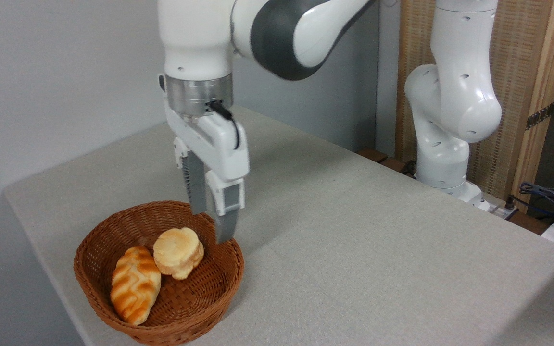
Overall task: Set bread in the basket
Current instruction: 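Lower the bun into the basket beside the braided roll and release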
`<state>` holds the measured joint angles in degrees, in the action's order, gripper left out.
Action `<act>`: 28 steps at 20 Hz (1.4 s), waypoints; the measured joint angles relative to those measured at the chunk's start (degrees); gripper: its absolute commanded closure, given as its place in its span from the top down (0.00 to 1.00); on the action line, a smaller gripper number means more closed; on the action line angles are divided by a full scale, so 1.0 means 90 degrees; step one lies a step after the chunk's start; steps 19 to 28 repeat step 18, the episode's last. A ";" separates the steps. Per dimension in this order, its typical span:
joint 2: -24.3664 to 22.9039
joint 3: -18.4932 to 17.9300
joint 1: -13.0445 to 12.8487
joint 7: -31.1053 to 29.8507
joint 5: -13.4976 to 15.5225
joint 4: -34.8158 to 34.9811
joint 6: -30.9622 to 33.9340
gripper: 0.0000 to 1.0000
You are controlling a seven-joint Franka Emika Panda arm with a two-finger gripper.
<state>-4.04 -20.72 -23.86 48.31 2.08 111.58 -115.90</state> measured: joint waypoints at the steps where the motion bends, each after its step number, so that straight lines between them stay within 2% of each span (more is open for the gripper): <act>1: -0.0064 -0.0086 0.0008 -0.0023 0.0002 -0.0050 0.0182 1.00; 9: -0.0223 -0.0229 0.0023 -0.0275 0.0003 -0.0288 0.0966 1.00; 28: -0.0223 -0.0318 0.0024 -0.0274 0.0003 -0.0321 0.0985 1.00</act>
